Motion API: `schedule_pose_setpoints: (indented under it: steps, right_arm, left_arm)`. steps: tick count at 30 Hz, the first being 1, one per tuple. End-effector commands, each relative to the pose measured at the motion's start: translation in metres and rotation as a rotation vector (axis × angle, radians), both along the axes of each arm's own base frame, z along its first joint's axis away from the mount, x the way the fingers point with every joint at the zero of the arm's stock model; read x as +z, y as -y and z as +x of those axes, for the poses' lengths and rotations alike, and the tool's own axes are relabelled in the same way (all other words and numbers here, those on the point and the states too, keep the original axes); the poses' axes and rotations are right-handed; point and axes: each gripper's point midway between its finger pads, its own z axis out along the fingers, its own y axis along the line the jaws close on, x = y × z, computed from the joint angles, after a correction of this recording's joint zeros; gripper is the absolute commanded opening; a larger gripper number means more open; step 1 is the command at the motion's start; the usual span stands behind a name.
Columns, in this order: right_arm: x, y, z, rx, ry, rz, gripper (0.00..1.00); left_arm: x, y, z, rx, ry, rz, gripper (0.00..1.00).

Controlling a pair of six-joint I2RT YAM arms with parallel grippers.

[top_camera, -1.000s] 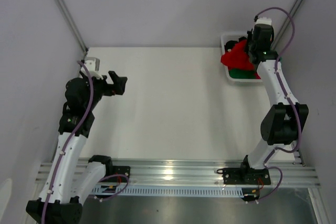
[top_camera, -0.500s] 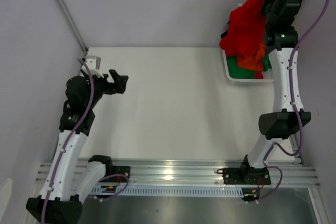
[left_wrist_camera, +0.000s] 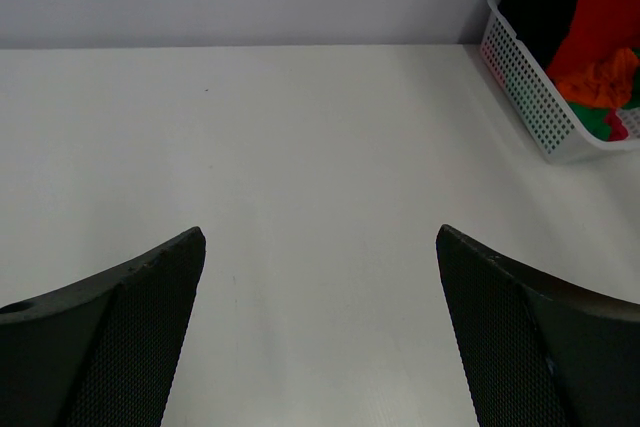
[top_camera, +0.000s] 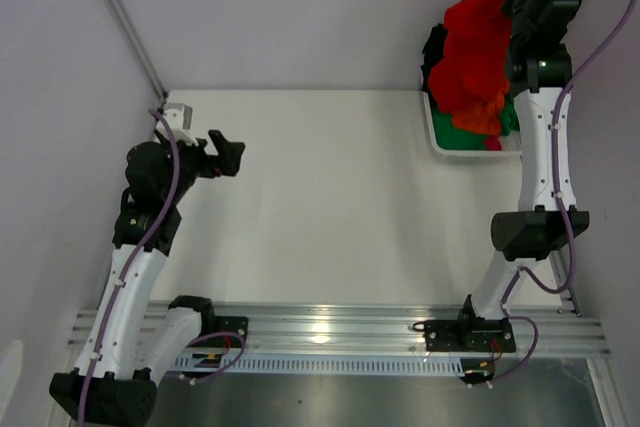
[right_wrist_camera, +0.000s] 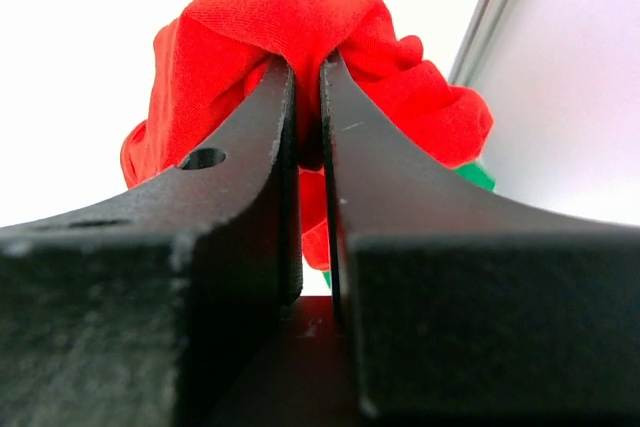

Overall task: Fold and stack the t-shirts
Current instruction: Grab the tshirt from the pile, then move the tshirt to the center of the board

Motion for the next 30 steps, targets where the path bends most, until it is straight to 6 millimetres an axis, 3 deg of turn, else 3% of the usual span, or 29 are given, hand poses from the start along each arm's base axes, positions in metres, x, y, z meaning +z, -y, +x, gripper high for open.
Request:
schedule_pose_setpoints:
  steps: [1, 9, 16, 22, 25, 26, 29, 30]
  right_arm:
    - [0.075, 0.0, -0.029, 0.008, 0.217, 0.001, 0.0]
    - [0.068, -0.008, -0.019, 0.05, 0.212, -0.011, 0.0]
    - [0.043, -0.019, -0.001, 0.092, 0.158, -0.002, 0.0]
    - [0.062, -0.049, -0.006, 0.163, 0.215, -0.011, 0.0]
    - [0.081, -0.081, -0.018, 0.257, 0.263, -0.011, 0.0]
    - [0.094, -0.105, -0.028, 0.317, 0.294, -0.009, 0.0]
    - [0.102, -0.158, -0.042, 0.449, 0.312, -0.008, 0.0]
    - [0.103, -0.199, -0.055, 0.539, 0.314, 0.003, 0.0]
  left_arm:
    - [0.022, 0.006, 0.0, -0.032, 0.05, -0.022, 0.99]
    - [0.024, 0.002, 0.001, -0.015, 0.036, -0.012, 0.99]
    - [0.025, 0.003, 0.0, -0.018, 0.037, -0.021, 0.99]
    - [0.025, 0.001, 0.001, 0.001, 0.03, -0.033, 1.0]
    - [0.024, 0.001, 0.002, 0.011, 0.022, -0.05, 0.99]
    - [0.024, 0.0, 0.003, 0.018, 0.017, -0.054, 0.99]
    - [0.025, -0.011, 0.008, 0.098, -0.005, -0.084, 1.0]
    - [0.021, -0.016, 0.01, 0.133, -0.031, -0.093, 1.0]
